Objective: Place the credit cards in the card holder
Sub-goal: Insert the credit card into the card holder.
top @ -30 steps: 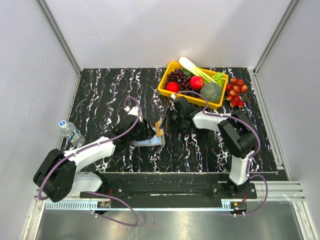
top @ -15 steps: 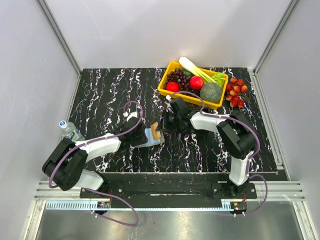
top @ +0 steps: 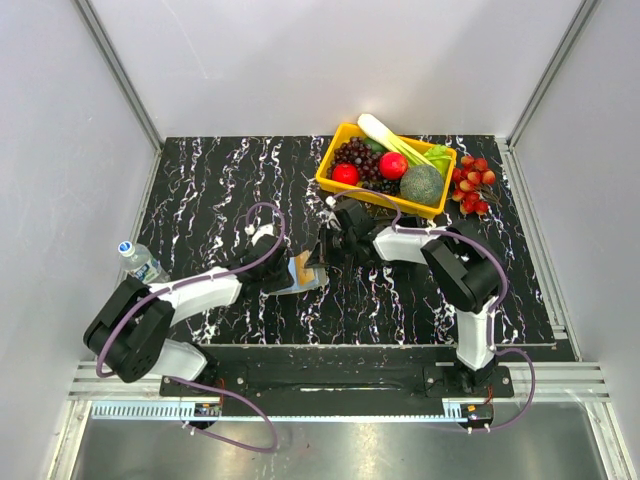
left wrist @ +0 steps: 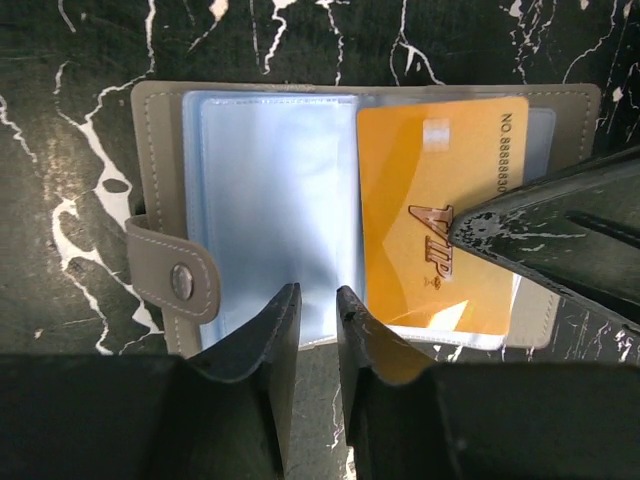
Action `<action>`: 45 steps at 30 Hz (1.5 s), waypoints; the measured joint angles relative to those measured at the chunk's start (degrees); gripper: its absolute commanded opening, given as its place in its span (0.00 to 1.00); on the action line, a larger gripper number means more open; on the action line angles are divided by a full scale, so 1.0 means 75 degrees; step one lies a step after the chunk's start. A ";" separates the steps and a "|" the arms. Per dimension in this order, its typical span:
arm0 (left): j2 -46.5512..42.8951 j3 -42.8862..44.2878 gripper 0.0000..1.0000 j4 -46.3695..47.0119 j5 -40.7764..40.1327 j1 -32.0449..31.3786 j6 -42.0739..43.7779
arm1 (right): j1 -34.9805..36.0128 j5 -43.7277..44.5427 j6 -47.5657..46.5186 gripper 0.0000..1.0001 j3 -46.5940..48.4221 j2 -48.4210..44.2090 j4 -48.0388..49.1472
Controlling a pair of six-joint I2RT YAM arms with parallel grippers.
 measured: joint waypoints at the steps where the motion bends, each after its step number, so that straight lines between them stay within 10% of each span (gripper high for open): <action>1: -0.0029 -0.0003 0.27 -0.0038 -0.0044 0.0000 -0.0015 | 0.0000 -0.0012 0.0061 0.00 -0.0055 0.0061 0.0070; 14: -0.0382 -0.0070 0.44 -0.0632 -0.0670 0.0009 -0.0216 | 0.0000 -0.0195 0.0542 0.00 -0.0326 0.0163 0.0562; 45: -0.0519 -0.0318 0.38 -0.0361 -0.0810 0.0125 -0.0460 | -0.0114 -0.0737 0.0944 0.00 -0.0026 0.0711 0.0752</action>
